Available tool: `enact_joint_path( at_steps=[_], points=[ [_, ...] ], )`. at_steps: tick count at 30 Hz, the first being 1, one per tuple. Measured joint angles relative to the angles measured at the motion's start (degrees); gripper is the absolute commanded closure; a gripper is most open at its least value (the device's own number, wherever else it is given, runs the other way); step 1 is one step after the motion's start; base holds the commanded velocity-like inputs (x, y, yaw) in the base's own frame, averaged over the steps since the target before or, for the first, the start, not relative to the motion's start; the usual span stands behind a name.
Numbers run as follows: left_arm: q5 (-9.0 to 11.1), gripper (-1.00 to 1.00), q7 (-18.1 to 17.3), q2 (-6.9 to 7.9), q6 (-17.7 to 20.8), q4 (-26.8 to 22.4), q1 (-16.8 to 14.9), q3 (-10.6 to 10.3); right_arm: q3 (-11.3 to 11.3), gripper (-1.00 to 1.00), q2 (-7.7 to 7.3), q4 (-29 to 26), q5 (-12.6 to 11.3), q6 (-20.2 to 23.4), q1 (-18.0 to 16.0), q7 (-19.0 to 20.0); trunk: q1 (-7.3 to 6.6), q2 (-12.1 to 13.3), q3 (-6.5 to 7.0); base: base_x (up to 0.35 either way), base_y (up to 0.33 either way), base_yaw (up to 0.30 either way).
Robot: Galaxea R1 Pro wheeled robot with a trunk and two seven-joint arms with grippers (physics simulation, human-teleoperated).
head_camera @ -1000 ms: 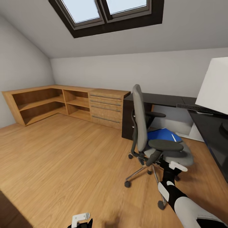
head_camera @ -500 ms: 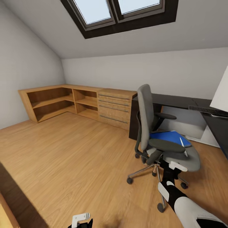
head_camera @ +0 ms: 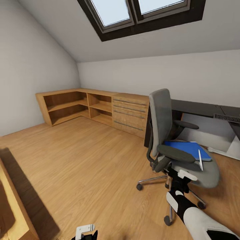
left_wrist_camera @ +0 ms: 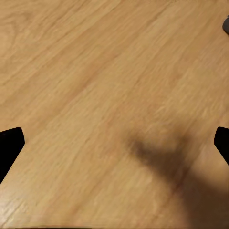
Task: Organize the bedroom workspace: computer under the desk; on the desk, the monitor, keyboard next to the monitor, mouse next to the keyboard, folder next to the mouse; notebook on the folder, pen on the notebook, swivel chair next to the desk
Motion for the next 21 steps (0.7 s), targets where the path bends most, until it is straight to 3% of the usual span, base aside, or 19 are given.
enact_joint_path(
  at_steps=[21],
  points=[
    [0.0, -1.0, 0.0, 0.0, 0.0, 0.0, 0.0, 0.0, 0.0, -1.0, -0.01, 0.0, 0.0, 0.0, 0.0, 0.0, 0.0, 0.0, 0.0, 0.0, 0.0, 0.199]
  ],
)
